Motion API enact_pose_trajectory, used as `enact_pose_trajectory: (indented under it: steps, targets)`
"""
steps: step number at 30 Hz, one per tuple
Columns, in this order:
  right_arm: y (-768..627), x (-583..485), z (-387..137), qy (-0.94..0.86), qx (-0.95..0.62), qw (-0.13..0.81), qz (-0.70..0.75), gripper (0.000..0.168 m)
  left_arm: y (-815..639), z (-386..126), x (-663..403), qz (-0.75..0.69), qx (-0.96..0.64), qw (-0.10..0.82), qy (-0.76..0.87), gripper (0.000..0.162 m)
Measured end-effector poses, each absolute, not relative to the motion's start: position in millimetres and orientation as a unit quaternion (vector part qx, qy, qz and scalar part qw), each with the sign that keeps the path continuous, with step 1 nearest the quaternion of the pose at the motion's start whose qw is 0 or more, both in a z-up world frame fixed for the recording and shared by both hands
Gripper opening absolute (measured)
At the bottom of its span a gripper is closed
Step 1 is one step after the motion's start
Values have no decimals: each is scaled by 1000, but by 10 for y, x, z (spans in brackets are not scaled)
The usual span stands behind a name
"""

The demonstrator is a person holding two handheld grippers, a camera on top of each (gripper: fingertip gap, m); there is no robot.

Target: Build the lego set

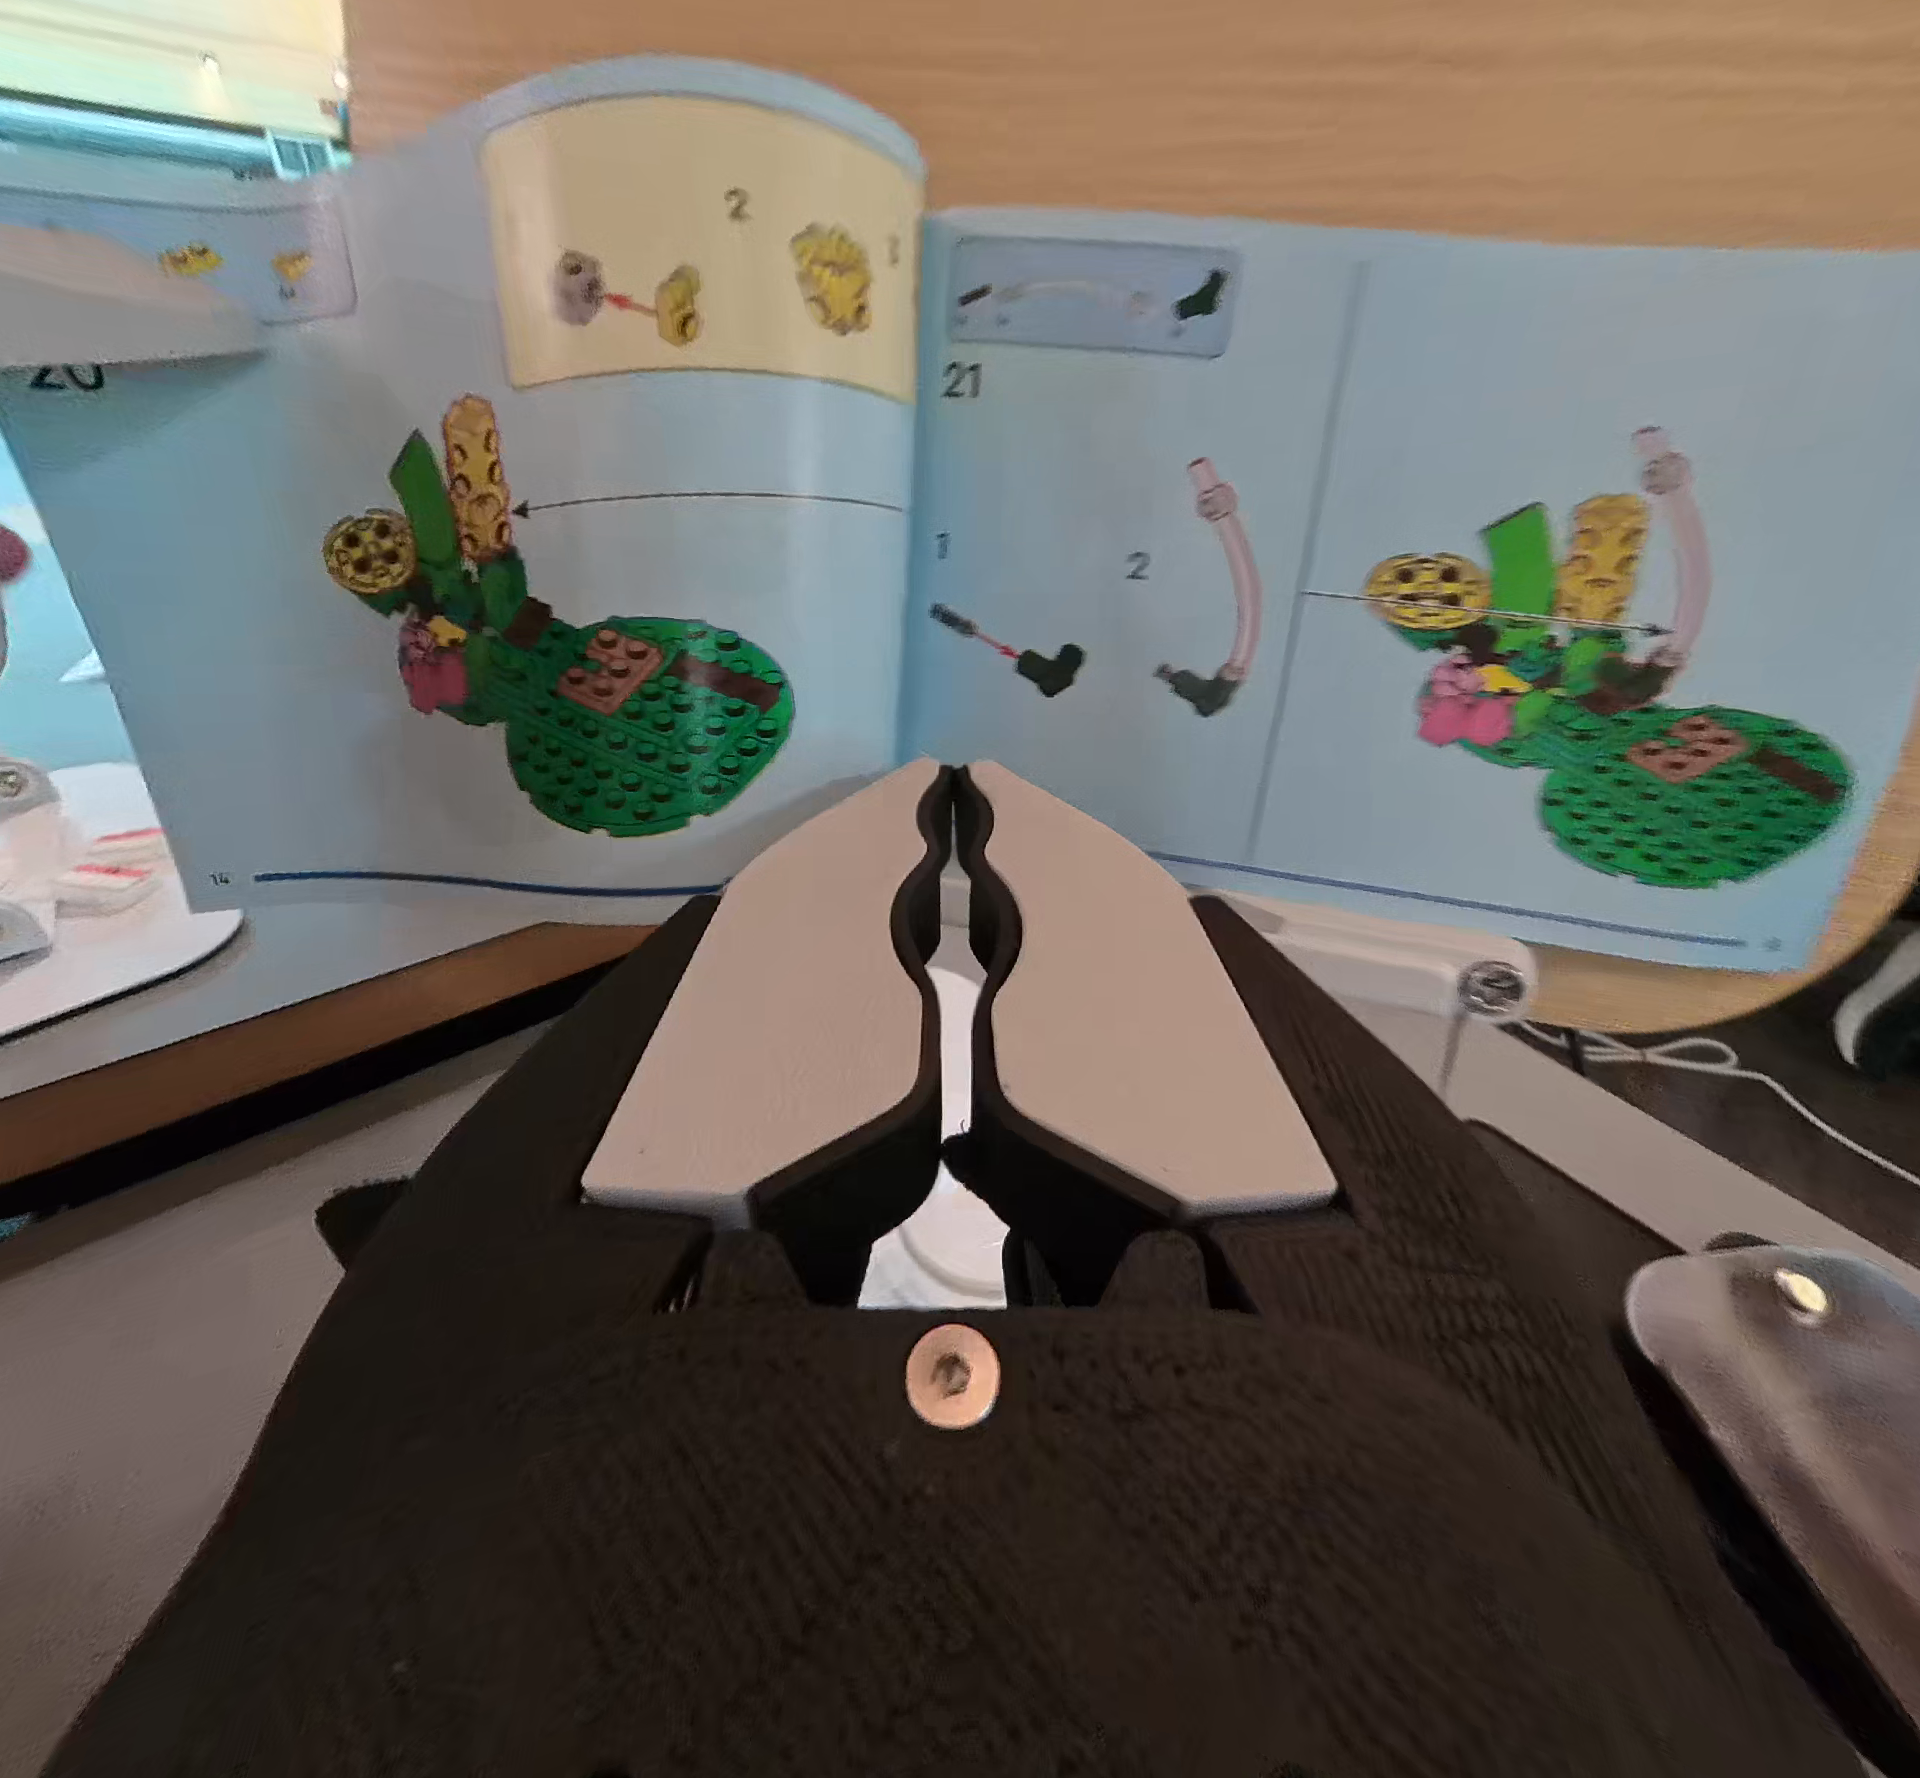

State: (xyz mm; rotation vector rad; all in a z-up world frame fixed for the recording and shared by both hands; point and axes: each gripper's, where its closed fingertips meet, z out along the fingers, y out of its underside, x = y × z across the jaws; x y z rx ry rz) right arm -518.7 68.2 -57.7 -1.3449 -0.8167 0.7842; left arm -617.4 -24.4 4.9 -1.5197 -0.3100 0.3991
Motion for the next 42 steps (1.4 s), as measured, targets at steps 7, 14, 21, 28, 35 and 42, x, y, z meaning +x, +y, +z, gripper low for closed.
enact_pose_trajectory:
  steps: [7,14,21,28,35,42]
  targets:
    - [466,-5529,-614,-405,-594,609,335,0,-335,90,-6013,294,-717,625,-95,43]
    - [443,-5676,-640,-403,-589,620,326,0,-445,-120,-5835,100,-769,626,-79,39]
    - [355,-5795,-688,-435,-559,635,306,0,-197,-191,-5957,8,-729,682,-62,0]
    - [277,-5848,-733,-488,-514,662,243,0,-133,-322,-6124,-55,-708,698,-94,2]
    - [245,-5887,-729,-487,-514,662,247,0,-552,-181,-5704,-96,-740,665,-5,10]
    - [-64,-5982,-855,-586,-427,650,227,13,-257,-381,-6116,10,-752,659,-28,4]
